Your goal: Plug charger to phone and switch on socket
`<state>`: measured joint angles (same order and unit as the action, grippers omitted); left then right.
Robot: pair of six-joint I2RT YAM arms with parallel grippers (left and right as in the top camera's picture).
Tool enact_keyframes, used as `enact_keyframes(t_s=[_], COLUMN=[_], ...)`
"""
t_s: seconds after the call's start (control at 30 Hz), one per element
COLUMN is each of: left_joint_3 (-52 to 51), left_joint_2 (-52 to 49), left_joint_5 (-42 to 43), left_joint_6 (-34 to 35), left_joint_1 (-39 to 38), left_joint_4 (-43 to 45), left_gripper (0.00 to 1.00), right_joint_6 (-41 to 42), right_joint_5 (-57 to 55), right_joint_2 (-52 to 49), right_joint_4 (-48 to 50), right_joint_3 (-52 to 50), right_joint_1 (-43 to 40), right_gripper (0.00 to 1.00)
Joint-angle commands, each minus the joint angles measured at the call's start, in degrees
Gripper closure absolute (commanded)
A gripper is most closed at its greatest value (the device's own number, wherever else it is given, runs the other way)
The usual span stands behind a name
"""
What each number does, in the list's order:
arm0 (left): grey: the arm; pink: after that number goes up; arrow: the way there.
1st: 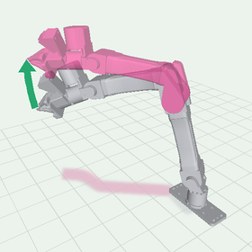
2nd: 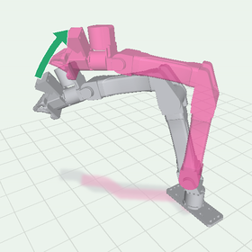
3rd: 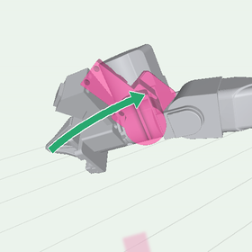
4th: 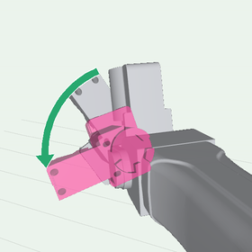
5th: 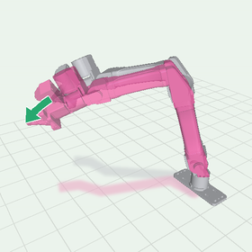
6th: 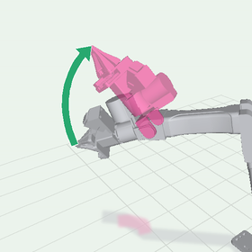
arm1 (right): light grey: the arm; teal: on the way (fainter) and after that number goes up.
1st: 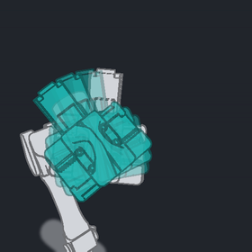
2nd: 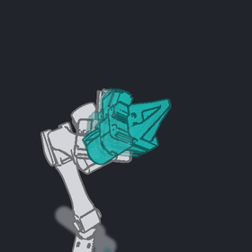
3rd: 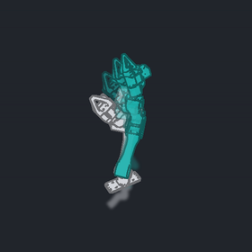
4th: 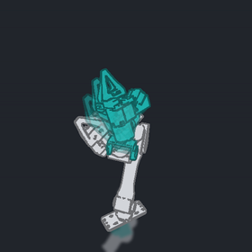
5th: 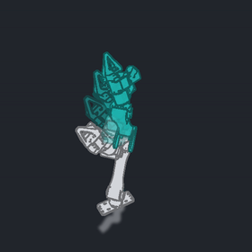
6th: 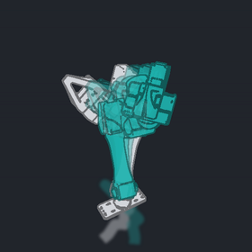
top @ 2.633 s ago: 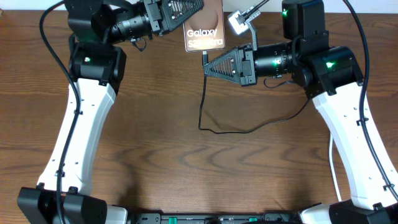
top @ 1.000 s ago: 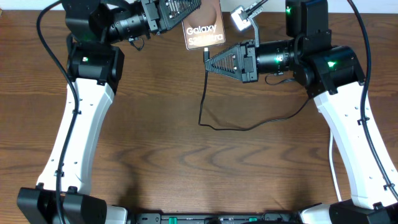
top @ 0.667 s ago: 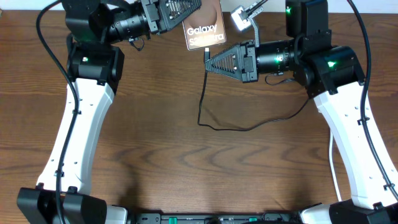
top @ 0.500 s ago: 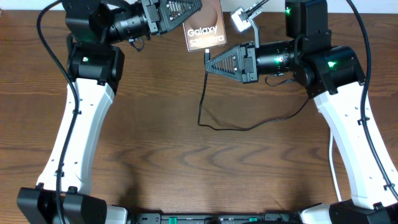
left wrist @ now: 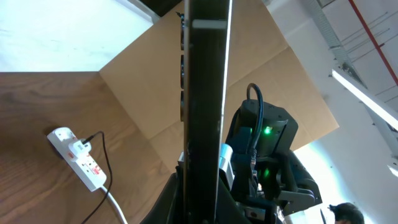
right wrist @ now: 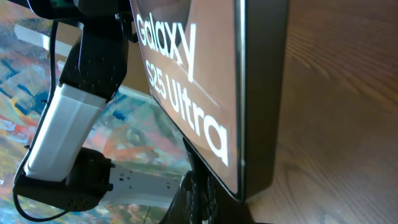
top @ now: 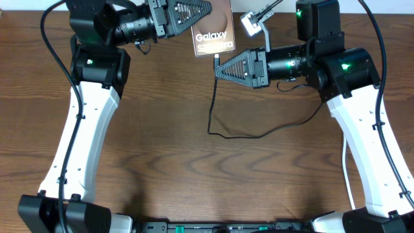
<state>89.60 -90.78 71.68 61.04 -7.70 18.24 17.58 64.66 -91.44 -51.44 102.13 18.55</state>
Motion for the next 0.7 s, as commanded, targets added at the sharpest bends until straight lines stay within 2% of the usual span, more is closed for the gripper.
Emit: enact_keyframes(t_s=[0.0,0.67], left_joint_3=[0.6,0.6], left_joint_2=[0.1,0.1], left_joint_5=[1.5,3.3], left_joint_6=[-1.1,0.8], left_joint_1=[-0.3,-0.3], left_joint_4=[0.7,0.7], left_gripper=[0.93,0.93], right_joint_6=[-0.7,-0.7], right_joint_5=[-0.2,-0.2], right_joint_2=[0.4,0.4], right_joint_4=[0.0,0.5], right_joint_3=[0.2,0.2], right_joint_1=[-0.3,-0.3], right_gripper=[0.99,0.99])
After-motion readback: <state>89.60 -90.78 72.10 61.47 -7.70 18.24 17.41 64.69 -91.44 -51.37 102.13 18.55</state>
